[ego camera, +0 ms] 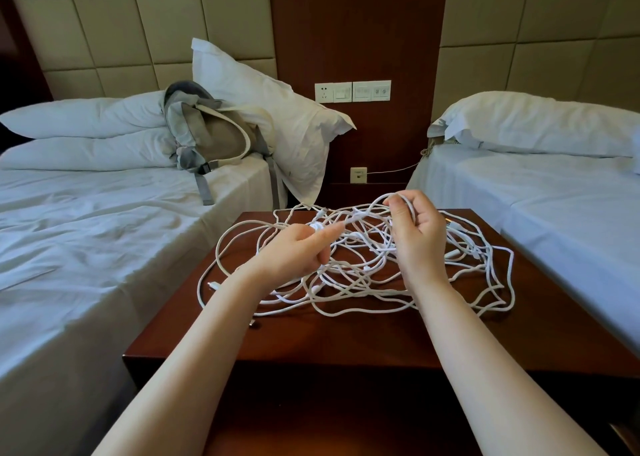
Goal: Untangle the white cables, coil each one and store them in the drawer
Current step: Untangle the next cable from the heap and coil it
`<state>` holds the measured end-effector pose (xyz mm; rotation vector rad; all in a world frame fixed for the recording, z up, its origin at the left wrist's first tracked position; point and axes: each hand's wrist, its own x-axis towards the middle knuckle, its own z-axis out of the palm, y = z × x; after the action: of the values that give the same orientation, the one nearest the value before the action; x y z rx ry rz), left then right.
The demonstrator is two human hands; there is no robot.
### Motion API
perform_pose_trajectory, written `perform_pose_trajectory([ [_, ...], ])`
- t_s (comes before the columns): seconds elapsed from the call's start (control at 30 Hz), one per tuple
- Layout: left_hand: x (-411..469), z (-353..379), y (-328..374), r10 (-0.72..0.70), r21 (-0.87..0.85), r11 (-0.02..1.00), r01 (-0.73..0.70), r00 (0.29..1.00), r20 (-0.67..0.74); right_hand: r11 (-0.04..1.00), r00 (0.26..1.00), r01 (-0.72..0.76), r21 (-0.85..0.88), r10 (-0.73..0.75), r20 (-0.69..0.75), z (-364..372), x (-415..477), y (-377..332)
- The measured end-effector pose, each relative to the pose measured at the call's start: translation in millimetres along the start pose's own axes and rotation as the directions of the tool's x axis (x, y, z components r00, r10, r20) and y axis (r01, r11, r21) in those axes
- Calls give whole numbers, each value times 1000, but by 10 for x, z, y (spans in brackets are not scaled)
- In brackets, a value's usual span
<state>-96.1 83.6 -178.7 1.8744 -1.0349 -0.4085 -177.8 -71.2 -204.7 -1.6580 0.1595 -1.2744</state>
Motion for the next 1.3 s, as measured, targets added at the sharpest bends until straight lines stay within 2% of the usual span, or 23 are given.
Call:
perform_pose_trajectory([
  [0.13,1,-13,-1,50,-121,992,-33,988,146,996,992,-68,64,75,-106,-17,18,-30],
  [0.23,0,-21,30,135,-315,948,-49,957,258,993,991,-82,83,90,-103,-12,5,-58],
  [0.37,16,-51,40,288,-627,779,-4,891,352,991,991,-122,61,125,-45,8,-6,-42],
  [0.43,23,-65,54,368,-727,686,29,848,382,992,993,-117,39,118,-22,8,-13,-43],
  [0.57,33,-86,71,493,-832,550,71,776,393,975,996,87,-202,-82,31,2,-51,43],
  [0.67,35,-92,95,544,-881,466,79,760,356,918,979,197,-344,-205,14,1,-32,32],
  [0.77,52,-130,110,571,-910,412,49,764,300,845,926,323,-426,-376,-43,-13,32,-110],
  [0.87,50,-149,107,497,-900,436,18,829,257,771,904,375,-516,-428,18,-37,93,-157],
  [0.97,38,-91,88,320,-853,522,-4,928,192,706,939,333,-625,-312,147,-47,86,-50],
  [1.03,38,-50,89,259,-840,542,17,947,187,665,938,341,-664,-284,198,-39,80,-37],
  [1.1,37,-25,92,216,-825,563,42,957,196,637,912,405,-656,-334,238,-3,90,-123],
  [1.23,21,-19,87,159,-785,617,65,966,205,742,870,490,-457,-382,312,39,122,-338],
  [1.3,15,-18,79,139,-764,639,84,965,222,761,862,502,-412,-398,315,21,140,-376],
])
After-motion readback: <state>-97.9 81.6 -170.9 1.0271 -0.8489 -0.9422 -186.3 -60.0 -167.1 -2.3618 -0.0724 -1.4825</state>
